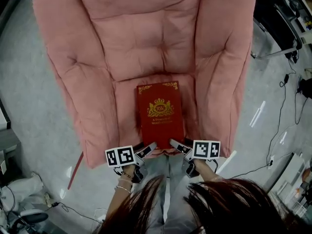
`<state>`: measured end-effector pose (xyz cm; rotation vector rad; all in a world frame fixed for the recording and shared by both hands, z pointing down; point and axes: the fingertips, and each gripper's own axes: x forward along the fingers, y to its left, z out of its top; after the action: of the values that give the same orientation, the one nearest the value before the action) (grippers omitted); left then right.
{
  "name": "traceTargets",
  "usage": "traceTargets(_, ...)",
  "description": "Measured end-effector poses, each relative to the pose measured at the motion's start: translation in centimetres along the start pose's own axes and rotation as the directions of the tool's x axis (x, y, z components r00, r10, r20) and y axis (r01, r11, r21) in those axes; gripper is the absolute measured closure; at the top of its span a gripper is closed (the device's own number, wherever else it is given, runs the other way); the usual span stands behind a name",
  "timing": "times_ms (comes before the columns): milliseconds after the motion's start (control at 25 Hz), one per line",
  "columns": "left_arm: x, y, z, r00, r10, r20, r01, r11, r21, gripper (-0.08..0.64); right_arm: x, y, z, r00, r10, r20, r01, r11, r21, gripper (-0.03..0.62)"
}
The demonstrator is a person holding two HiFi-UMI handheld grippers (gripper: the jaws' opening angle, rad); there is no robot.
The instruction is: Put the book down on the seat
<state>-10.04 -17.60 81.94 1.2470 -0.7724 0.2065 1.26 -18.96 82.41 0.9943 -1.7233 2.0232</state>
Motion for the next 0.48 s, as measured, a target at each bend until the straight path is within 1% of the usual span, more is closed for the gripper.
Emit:
traceTargets(200,-0.9,1.1,-1.2,1.0,-0.015,-0.007,0.015,0.999,-0.043,0.209,-0.1,-1.1,-0.6,0.999,-0.041,0.015,0.041,0.999,0.011,0.244)
traceTargets(480,-2.2,1.8,-1.0,0.999,-0.027,-0.03,0.026,0.999,-0.031,0.209,0.5,-1.7,-0.6,0.991,-0.121,0.061,0.118,0.992,0.039,0.236)
